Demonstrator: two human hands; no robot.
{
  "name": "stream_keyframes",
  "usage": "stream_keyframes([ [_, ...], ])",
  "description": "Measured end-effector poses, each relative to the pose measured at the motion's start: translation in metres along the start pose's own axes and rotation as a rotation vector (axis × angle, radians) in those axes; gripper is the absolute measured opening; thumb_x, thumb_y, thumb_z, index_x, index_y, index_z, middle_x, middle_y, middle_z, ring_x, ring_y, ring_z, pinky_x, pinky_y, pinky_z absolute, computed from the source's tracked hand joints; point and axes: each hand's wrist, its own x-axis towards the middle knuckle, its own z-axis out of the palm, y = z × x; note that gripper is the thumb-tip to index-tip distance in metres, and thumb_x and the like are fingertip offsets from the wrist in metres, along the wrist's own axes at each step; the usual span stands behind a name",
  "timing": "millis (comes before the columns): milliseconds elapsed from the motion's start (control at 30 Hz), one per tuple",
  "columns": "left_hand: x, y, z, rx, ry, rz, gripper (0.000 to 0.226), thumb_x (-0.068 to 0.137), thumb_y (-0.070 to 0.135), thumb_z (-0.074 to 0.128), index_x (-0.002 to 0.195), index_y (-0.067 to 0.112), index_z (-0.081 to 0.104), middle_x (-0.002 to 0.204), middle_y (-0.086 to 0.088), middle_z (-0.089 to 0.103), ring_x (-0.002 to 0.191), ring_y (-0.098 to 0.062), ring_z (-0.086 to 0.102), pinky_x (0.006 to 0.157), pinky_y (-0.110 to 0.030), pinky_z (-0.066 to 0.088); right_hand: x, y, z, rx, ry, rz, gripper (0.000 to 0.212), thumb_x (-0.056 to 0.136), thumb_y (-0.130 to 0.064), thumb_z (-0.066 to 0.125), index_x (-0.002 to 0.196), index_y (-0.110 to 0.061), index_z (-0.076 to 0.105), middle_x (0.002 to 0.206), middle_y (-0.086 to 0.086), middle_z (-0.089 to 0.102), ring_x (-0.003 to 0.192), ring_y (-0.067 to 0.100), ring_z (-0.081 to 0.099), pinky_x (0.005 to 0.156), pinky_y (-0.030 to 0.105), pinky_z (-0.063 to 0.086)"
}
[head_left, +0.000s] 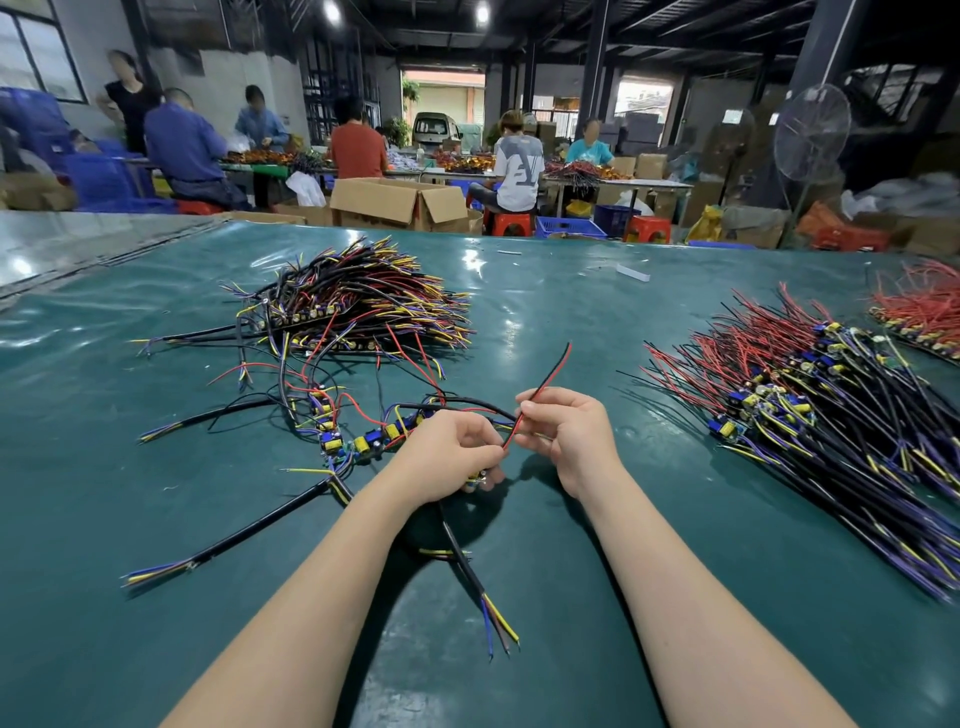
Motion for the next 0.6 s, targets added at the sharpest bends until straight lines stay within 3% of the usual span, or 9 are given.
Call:
stream_keyframes([
  [100,0.001,0.000,-0.001,-0.026,-0.015,-0.007,0.021,0.087,0.000,0.055,0.070,0.012,0.058,0.054,0.005,0.065,0.050,-0.011,0.056,0.066,-0.030,0.047,0.000,-0.002,-0.001,0.030,0.026,-0.004,0.021,0.086,0.007,0.051,0.073,-0.007,0.061,0.051,0.000,0.059,0.043,0.006,0.055,0.044,0.016,0.049],
  [200,0.001,-0.002,-0.003,-0.043,-0.045,-0.005,0.021,0.087,-0.002,0.055,0.070,0.010,0.058,0.054,0.004,0.065,0.050,-0.012,0.056,0.064,-0.025,0.047,0.000,-0.001,-0.002,0.023,0.086,-0.074,0.026,0.081,0.014,0.054,0.072,-0.009,0.061,0.062,0.003,0.053,0.055,0.010,0.054,0.050,0.015,0.050],
  [467,0.002,-0.003,-0.006,-0.059,-0.161,0.018,0.019,0.087,-0.005,0.054,0.073,0.008,0.058,0.053,0.005,0.065,0.046,-0.009,0.056,0.057,-0.018,0.047,0.004,-0.006,-0.009,0.091,0.211,-0.080,0.024,0.089,0.001,0.051,0.068,-0.007,0.059,0.041,-0.004,0.058,0.036,0.003,0.054,0.034,0.012,0.036],
  [600,0.003,-0.004,-0.006,-0.011,-0.163,0.013,0.019,0.087,-0.003,0.056,0.072,0.010,0.058,0.053,0.006,0.066,0.046,-0.008,0.057,0.057,-0.017,0.047,0.005,-0.005,-0.012,0.086,0.261,-0.113,0.023,0.086,0.004,0.056,0.071,-0.014,0.060,0.054,-0.008,0.062,0.047,0.000,0.058,0.039,0.012,0.041],
])
